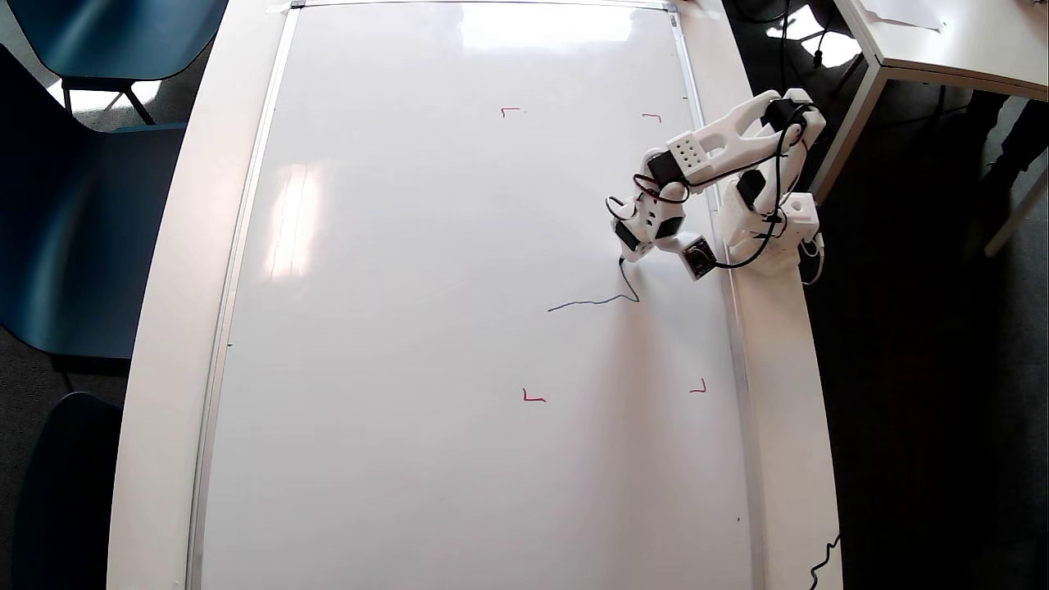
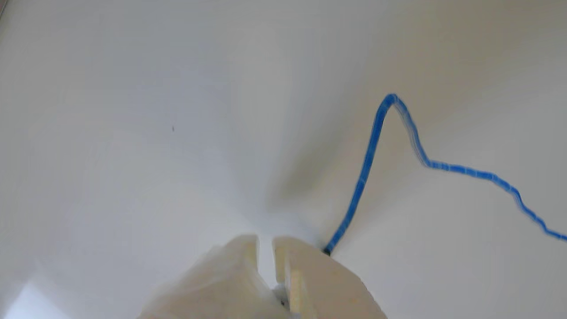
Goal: Draw on a whiteboard a robot head using a pen attached to the gripper
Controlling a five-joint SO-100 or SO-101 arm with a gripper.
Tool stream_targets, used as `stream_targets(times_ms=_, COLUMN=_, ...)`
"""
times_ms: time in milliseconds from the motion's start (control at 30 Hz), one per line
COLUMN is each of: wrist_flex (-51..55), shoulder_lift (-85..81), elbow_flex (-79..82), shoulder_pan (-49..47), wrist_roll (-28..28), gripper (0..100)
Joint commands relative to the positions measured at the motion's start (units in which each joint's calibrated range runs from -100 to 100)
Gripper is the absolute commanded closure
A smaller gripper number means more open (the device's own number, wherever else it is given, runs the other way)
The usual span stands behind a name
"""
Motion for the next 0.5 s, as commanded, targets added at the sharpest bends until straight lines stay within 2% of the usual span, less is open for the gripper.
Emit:
stream_targets(times_ms=0, wrist_flex=2.11, shoulder_lift=0.41, elbow_flex=2.35, shoulder_pan=4.12, wrist_roll=0.02, gripper=99)
stream_targets(times_ms=467, wrist_flex=3.24, shoulder_lift=0.41, elbow_flex=2.35, shoulder_pan=19.07, wrist_roll=1.53, gripper=99)
